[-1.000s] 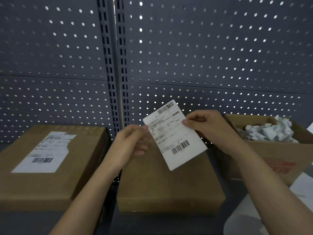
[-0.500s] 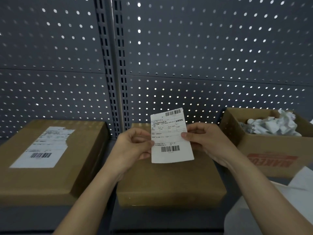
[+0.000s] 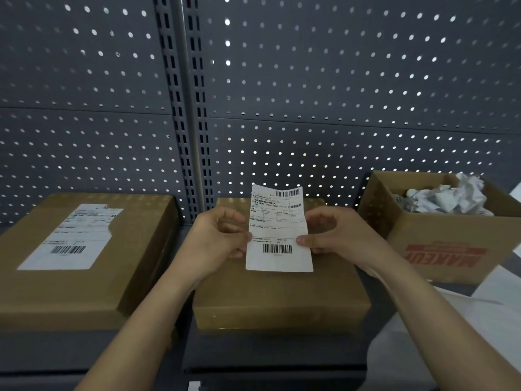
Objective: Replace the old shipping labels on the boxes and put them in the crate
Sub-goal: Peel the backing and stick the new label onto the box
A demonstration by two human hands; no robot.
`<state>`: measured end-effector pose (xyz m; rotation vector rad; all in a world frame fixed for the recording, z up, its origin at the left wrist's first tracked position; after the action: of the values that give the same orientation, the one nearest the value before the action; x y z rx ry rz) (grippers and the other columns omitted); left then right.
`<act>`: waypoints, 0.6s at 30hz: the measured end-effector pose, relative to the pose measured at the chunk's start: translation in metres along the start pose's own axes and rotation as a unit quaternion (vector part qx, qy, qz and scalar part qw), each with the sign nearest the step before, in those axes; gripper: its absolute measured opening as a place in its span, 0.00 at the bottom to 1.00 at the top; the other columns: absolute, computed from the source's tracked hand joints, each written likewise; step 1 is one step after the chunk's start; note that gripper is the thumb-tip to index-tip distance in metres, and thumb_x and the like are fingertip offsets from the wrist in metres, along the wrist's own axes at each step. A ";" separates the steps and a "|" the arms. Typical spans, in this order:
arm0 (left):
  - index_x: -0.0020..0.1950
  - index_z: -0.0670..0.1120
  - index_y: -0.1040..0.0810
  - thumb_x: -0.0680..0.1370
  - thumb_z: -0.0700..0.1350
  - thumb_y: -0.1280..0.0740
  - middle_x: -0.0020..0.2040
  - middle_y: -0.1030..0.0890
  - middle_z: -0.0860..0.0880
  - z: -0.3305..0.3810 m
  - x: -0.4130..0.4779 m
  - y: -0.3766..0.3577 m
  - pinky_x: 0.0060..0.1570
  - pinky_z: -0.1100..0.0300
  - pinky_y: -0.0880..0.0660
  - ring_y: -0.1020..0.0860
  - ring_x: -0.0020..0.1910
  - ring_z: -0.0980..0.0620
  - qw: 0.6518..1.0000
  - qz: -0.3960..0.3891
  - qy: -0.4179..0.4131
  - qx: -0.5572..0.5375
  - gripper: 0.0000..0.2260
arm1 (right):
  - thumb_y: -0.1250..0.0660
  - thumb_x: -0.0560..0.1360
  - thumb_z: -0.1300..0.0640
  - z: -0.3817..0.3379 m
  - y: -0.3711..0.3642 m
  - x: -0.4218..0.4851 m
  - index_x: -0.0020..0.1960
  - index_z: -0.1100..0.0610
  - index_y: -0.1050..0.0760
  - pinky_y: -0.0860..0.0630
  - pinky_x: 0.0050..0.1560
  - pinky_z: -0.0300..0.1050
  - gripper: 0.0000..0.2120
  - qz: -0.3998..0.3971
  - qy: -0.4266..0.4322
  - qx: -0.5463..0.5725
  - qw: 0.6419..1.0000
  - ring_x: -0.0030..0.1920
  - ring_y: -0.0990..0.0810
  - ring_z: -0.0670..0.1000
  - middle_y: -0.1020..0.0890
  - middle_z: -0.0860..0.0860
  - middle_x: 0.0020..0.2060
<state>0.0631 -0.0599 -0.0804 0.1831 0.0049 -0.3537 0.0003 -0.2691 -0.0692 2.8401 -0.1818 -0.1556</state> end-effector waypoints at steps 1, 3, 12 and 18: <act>0.53 0.42 0.23 0.72 0.35 0.26 0.45 0.16 0.40 0.000 0.000 0.000 0.42 0.51 0.18 0.17 0.41 0.42 1.000 -0.002 0.000 0.011 0.12 | 0.23 0.67 0.67 0.000 0.000 0.000 0.54 0.60 0.20 0.17 0.42 0.43 0.16 0.002 0.001 -0.011 1.000 0.46 0.15 0.51 0.15 0.55 0.47; 0.52 0.43 0.23 0.72 0.35 0.26 0.43 0.16 0.42 0.000 0.000 -0.001 0.38 0.55 0.19 0.18 0.35 0.47 0.999 -0.002 -0.006 0.038 0.11 | 0.22 0.67 0.65 0.000 0.001 -0.001 0.53 0.58 0.19 0.18 0.41 0.42 0.16 0.008 0.003 -0.038 0.999 0.44 0.16 0.49 0.15 0.54 0.45; 0.50 0.47 0.23 0.72 0.39 0.25 0.40 0.16 0.46 -0.001 0.003 -0.001 0.28 0.62 0.28 0.23 0.29 0.55 0.994 0.001 -0.007 0.105 0.11 | 0.22 0.68 0.63 0.000 0.001 -0.001 0.53 0.55 0.19 0.18 0.39 0.40 0.16 0.008 0.006 -0.075 0.997 0.44 0.16 0.49 0.15 0.55 0.44; 0.50 0.48 0.23 0.72 0.40 0.25 0.40 0.16 0.49 -0.002 0.003 -0.001 0.29 0.62 0.29 0.23 0.29 0.56 0.992 0.003 -0.011 0.127 0.10 | 0.22 0.67 0.63 0.002 0.001 0.000 0.53 0.54 0.19 0.18 0.39 0.41 0.16 0.007 0.012 -0.091 0.996 0.45 0.16 0.52 0.15 0.54 0.45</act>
<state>0.0656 -0.0615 -0.0822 0.4314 -0.0630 -0.3501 0.0000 -0.2702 -0.0707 2.6582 -0.1722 -0.1288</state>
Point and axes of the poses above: each hand's wrist, its own x-axis towards the middle knuckle, its own y-axis out of the back of the hand, z = x × y, the point moved 10 cm from there along x, towards the middle knuckle
